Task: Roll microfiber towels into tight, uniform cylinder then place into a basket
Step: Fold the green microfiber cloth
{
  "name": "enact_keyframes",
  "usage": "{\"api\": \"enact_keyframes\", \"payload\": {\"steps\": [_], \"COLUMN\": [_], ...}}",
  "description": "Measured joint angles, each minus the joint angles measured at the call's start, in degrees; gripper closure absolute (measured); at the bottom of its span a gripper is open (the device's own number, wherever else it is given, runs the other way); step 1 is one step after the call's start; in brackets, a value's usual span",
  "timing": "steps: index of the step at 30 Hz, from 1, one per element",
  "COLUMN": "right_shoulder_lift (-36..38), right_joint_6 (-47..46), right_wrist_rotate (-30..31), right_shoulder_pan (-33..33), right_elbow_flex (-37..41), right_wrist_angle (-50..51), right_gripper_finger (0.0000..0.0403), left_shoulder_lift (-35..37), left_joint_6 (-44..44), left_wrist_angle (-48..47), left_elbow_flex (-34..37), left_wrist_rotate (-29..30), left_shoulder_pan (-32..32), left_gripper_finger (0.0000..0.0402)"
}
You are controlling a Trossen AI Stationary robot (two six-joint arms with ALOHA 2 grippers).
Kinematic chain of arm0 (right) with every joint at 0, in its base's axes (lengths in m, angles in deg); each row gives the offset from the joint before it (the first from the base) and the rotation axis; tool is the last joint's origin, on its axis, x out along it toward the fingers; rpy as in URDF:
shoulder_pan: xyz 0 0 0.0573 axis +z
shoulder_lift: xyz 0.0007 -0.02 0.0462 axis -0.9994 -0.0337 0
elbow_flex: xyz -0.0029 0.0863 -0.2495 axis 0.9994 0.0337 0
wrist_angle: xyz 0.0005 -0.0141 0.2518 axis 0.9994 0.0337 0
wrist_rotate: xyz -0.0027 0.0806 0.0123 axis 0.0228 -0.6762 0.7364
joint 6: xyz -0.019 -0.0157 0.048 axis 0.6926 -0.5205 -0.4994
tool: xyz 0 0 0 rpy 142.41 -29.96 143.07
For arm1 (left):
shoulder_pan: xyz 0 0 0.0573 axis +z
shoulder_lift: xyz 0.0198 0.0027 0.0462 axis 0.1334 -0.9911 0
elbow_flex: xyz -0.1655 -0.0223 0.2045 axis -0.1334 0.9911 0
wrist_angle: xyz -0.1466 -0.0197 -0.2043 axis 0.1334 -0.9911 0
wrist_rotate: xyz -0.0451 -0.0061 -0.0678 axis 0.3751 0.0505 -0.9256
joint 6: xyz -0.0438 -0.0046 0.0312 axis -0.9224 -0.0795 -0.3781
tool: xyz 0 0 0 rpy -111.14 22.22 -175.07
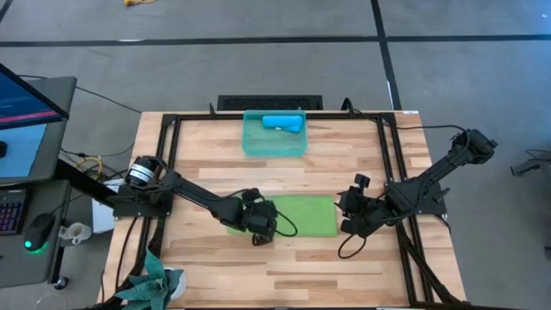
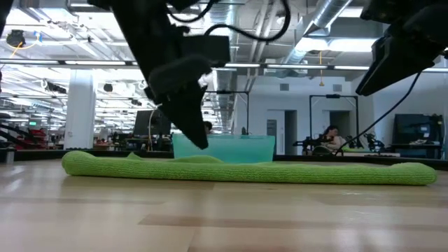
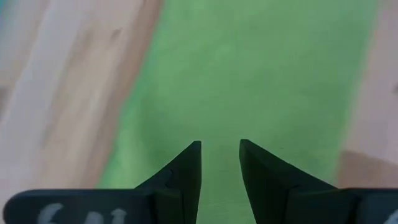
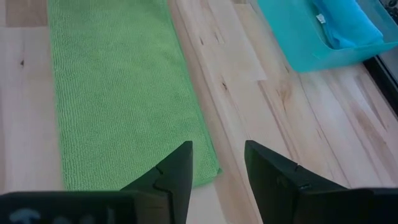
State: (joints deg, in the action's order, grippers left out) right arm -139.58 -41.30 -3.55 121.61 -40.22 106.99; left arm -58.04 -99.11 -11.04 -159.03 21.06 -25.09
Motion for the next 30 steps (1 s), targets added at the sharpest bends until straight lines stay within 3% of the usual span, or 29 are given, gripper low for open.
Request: {"api": "enact_keyframes", "payload": {"steps": [7,15,19,30], "right_shoulder_lift": [0.0,0.0,0.0,0.0], "right_joint_6": [0.0,0.0,0.0,0.0], "right_wrist_rotate": [0.0,0.0,0.0,0.1], "right_shoulder_pan": [0.0,0.0,0.0,0.0], "right_elbow_flex": [0.0,0.0,0.0,0.0], "right_wrist_angle": [0.0,0.0,-0.1,-0.1], "right_gripper_finger": [0.0236,0.0234,0.0235,0.0234], "left_shoulder_lift": [0.3,0.3,0.3,-0.1], "left_joint_6": [-9.2,-13.9,-15.2,-21.1], "left_wrist_angle": [-11.7,-14.3,-14.5,-21.1], "left_elbow_flex": [0.4,3.7,5.8,4.3], "left_wrist_rotate": [5.1,-1.0,-0.8,13.7], "left_shoulder_pan": [0.1,1.7,3.1,4.3], "left_gripper_finger": [0.0299,0.0299,0.0299,0.0299]}}
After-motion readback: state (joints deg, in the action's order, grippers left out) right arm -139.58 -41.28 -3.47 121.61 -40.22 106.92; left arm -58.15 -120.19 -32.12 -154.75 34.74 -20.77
